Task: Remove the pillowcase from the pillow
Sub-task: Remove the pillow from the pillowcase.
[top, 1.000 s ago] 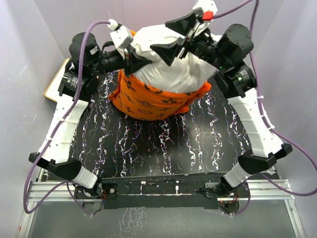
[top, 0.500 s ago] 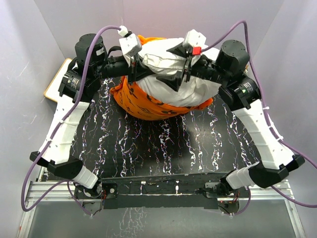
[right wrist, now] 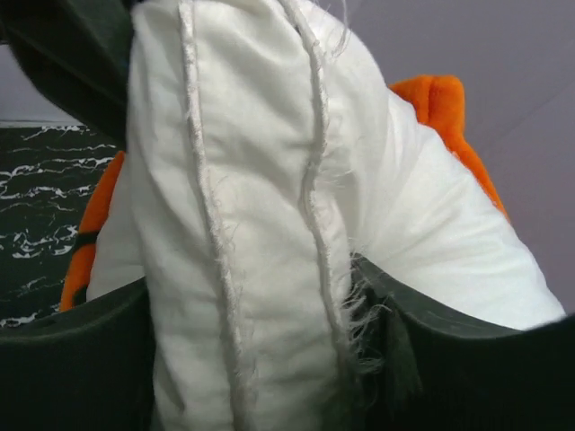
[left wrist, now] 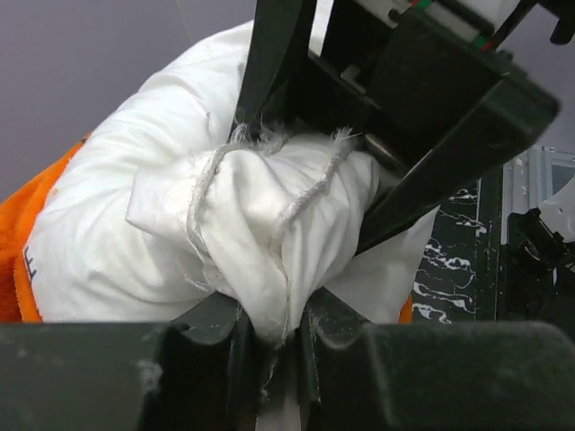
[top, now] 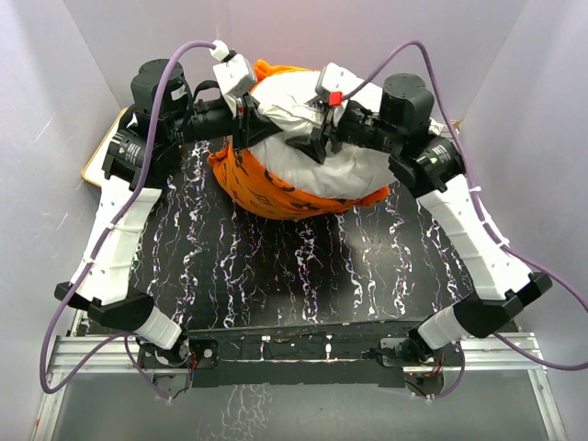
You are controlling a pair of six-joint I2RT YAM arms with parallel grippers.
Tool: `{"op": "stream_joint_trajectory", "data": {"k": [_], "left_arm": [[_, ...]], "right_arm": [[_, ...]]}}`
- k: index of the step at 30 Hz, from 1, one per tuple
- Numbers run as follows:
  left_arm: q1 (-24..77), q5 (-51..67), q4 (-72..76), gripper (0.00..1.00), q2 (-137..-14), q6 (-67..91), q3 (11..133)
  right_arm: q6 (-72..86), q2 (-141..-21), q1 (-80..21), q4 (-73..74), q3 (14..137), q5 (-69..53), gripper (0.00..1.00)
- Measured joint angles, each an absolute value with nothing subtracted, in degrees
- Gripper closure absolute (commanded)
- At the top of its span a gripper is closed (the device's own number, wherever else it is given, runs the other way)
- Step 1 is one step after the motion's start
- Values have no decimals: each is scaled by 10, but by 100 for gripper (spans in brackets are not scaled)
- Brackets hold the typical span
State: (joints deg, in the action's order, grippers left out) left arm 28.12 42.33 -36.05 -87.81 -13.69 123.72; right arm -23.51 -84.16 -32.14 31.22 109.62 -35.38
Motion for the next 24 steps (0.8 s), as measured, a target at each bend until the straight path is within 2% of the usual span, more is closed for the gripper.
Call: {"op": "stream_joint_trajectory", "data": {"k": [1,2,3,5,11,16,19,24], "left_arm": [[279,420,-360,52,-879,-132,1239],[278,416,-356,38,-879,-127,1240],[277,413,-351,30,-879,-124,1242],[277,405,-338,22,-877,-116,1246],[264,332,-321,20,-837,-111,1204],[154,309,-270,21,-777,-68,1085],[122,309,-247,20,-754,-41,1017],[123,357,-204,4,-751,31,968]], "right_arm": [[-231,-849,-323,303,1093,-338,76],[-223,-856,-326,292,1088,-324,89],[-214,-862,-328,282,1081,-312,92],[-192,-867,-332,253,1057,-291,92],[-132,-808,-323,121,918,-293,92],[-76,-774,-259,86,893,-317,92],[-46,-772,-235,59,883,-318,92],[-3,-775,-231,43,882,-328,92]]}}
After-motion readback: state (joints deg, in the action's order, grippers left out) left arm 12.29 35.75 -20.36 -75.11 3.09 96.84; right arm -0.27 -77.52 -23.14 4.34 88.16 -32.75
